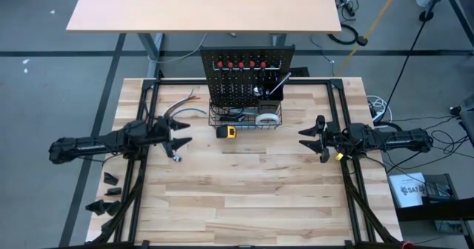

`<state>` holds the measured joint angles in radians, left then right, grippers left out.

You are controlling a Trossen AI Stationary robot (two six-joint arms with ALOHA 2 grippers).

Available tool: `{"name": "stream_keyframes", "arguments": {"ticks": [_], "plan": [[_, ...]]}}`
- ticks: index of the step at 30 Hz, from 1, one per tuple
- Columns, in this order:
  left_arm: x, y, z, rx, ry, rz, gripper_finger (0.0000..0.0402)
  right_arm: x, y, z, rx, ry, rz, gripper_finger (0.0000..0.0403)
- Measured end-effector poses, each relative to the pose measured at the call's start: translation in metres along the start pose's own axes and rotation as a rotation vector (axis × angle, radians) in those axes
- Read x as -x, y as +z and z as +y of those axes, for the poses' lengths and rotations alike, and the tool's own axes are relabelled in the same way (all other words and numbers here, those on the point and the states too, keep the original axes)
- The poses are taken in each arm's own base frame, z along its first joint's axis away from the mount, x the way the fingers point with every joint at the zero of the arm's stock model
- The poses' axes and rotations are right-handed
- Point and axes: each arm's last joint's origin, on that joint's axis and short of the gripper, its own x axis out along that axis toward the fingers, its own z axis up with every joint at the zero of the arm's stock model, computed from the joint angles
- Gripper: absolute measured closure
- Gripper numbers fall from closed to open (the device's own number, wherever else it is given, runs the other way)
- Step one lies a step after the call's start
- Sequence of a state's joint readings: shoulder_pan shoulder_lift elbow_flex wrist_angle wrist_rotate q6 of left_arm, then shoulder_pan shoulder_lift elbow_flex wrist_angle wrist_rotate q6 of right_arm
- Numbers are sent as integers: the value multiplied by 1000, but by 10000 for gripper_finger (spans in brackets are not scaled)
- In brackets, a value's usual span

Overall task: Hang tools onto peg board
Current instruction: Return to Home Position

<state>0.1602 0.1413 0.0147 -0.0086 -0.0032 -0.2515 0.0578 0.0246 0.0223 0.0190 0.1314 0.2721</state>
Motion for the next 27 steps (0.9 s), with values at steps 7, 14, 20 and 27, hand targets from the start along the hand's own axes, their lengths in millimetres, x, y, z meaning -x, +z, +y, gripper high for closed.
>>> {"name": "stream_keyframes", "arguments": {"ticks": [7, 14, 20, 27], "plan": [[0, 0, 2, -49, 22, -4, 84, 0, 0, 0, 4, 1, 0, 218], [0, 0, 2, -49, 24, -6, 84, 0, 0, 0, 4, 2, 1, 218], [0, 0, 2, -48, 26, -7, 84, 0, 0, 0, 4, 2, 1, 218], [0, 0, 2, -48, 27, -7, 84, 0, 0, 0, 4, 2, 1, 218]]}}
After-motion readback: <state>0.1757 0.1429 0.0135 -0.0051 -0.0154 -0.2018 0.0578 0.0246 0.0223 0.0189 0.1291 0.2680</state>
